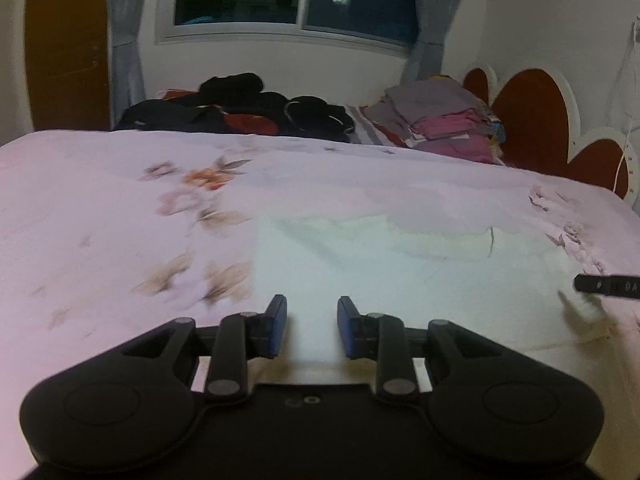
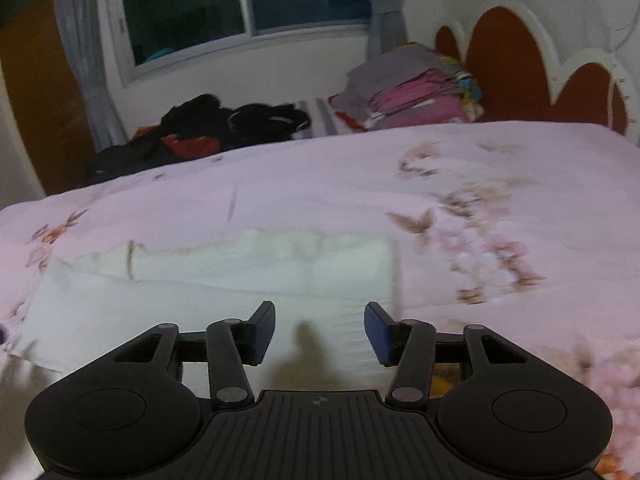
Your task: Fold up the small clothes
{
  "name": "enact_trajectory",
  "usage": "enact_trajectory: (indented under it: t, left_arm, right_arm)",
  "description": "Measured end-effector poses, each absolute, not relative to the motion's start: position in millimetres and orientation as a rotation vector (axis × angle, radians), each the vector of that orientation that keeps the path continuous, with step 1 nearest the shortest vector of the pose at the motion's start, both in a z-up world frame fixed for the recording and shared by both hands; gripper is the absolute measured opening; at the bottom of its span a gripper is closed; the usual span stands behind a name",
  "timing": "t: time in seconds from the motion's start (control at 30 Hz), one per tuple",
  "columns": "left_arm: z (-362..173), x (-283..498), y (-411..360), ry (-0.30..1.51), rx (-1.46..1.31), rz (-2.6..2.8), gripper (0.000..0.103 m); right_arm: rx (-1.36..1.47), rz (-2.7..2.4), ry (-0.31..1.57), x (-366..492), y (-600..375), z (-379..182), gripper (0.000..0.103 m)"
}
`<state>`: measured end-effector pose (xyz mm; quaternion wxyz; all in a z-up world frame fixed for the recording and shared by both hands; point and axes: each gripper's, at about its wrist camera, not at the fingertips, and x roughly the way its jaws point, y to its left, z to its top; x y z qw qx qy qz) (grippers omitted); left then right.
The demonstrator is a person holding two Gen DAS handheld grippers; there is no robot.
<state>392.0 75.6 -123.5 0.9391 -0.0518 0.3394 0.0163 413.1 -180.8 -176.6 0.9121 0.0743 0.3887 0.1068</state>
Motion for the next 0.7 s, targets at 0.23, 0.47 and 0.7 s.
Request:
enact_trajectory:
  t: [0.23,0.47,0.7]
  left_arm:
    - [-153.7,448.7,80.9,0.761,-0.121,0.085,0.030]
    - [-159.1,445.3,94.1,0.790,-0.146,0.102,0.030]
    - [-143.3,417.1,79.4,0.779,-0.146,0.061,0.028]
  right_arm:
    - [0.139,0.206,0.837,430.9,-168.1,-193.9,0.041]
    - [0.117,0.128,0.856,431.8,-187.1,-203.7,0.041]
    - [0.107,0.142,0.857,421.6,-184.2,-203.2,0.041]
